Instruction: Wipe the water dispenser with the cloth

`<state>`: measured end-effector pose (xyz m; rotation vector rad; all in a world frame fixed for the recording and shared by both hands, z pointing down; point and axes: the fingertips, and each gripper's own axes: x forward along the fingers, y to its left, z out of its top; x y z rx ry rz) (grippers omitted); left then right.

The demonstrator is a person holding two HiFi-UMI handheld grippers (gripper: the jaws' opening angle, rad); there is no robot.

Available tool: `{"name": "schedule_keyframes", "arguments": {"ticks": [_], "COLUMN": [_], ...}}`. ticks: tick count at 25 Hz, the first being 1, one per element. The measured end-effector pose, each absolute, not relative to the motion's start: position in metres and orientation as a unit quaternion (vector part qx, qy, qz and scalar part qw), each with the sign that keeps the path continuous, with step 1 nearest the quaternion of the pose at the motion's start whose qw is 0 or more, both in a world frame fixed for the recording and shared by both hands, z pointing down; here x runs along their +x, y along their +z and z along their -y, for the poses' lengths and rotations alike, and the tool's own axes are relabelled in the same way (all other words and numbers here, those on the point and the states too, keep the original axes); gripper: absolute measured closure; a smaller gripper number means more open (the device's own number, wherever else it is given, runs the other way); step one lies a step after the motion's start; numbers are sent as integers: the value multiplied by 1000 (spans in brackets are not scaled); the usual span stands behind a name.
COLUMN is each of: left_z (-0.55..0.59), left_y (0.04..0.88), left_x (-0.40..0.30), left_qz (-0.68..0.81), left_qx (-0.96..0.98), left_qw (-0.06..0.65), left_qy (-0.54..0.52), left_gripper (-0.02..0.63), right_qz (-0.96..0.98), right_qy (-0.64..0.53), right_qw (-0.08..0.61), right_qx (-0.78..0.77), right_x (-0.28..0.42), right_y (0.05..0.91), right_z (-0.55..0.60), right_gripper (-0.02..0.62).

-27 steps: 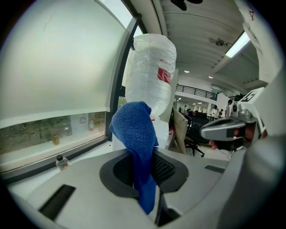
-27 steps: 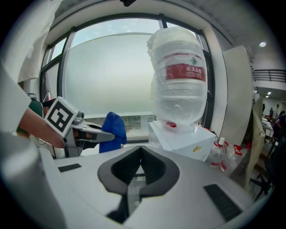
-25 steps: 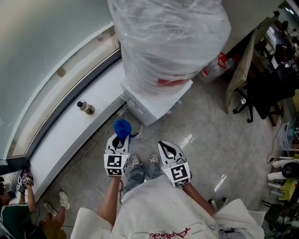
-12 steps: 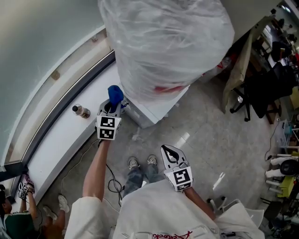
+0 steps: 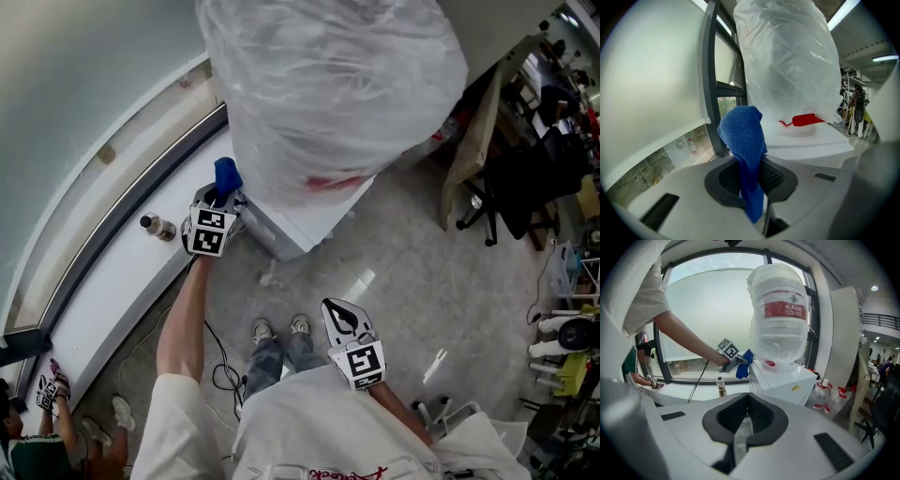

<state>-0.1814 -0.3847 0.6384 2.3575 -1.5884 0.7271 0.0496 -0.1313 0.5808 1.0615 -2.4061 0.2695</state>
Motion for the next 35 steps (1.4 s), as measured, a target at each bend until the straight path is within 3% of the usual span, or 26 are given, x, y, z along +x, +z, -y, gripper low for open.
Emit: {"name": "schedule_keyframes", "arguments": {"ticks": [9, 29, 35], "left_z": [354, 234, 225], "left_y": [635, 639, 637], "left_x": [-153, 8, 17], "left_qz": [521, 421, 418], "left_qx": [816, 880, 883], "left_qw": [93, 95, 97], "left_qy": [233, 199, 190], "left_gripper": [543, 543, 543], "right_qz": [885, 885, 885], "right_qy": [96, 96, 98], "right_qw": [243, 242, 239], "right_qx": [384, 387, 387], "right_x": [44, 59, 61], "right_y": [577, 578, 577], "right_z": [127, 106, 106], "right_gripper": [581, 581, 581]}}
